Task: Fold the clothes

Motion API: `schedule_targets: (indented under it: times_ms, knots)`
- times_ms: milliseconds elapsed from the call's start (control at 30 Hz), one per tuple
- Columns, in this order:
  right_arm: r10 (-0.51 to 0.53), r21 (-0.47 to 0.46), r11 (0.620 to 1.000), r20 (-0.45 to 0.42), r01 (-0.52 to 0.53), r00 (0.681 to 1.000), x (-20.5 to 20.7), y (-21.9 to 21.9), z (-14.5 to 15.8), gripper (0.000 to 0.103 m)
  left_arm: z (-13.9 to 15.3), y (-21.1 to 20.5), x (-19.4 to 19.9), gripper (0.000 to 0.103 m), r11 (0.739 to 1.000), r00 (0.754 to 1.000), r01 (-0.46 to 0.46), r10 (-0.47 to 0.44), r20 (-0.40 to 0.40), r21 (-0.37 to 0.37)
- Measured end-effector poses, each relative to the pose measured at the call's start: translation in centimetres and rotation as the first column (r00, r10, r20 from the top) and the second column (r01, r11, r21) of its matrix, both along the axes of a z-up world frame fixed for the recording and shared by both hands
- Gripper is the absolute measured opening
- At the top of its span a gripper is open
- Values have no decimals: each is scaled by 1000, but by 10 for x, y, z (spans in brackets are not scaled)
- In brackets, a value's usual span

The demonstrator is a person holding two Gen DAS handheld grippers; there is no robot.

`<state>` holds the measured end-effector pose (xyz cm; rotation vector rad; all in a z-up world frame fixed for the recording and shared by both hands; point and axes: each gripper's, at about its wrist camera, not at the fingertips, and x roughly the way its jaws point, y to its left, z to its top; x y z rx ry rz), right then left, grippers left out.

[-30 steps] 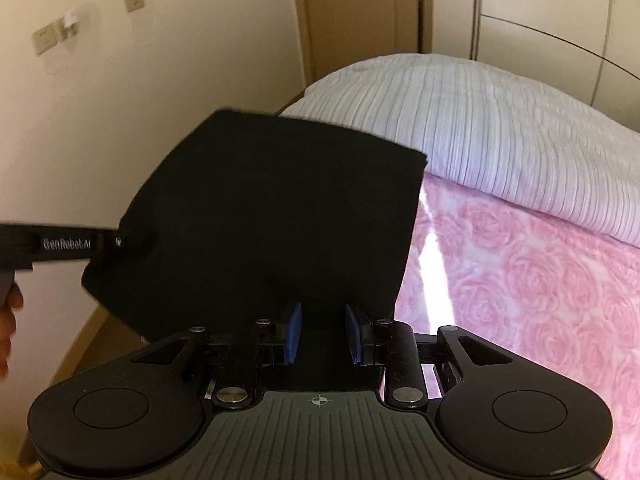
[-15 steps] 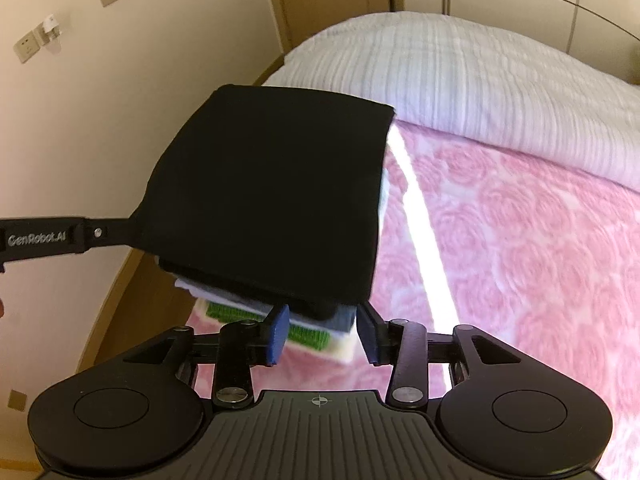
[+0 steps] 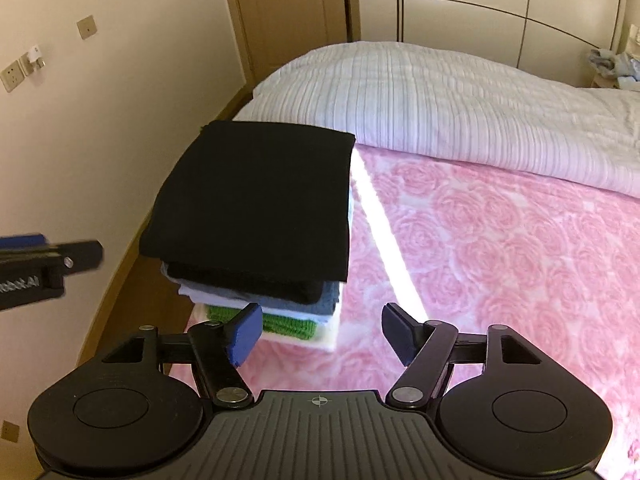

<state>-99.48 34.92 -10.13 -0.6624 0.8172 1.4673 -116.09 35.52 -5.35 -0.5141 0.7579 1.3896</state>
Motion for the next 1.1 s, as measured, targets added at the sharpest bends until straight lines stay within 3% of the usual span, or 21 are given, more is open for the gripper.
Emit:
schedule_targets:
  times_ms: [200,300,667,1100]
  knots:
    - [2,2,1000,-3,-2,1000,-11,-23,6,70,-2,-16,-8,70,1000,1000,0,0,-4,29]
    - [-13,-1,1000,-25,13,1000,-13,-34,5,70,-5,-23,-14,70,1000,999,13,-13,34,5]
    - [-35,-62,998,-35,32,999,-15,-57,-9,70,-31,-44,-24,69,996,1000,7,-5,28,-92]
    - [-9,-96,995,-13,8,1000,-8,-51,-19,70,-44,-36,-8,69,992,1000,-5,7,19,-125]
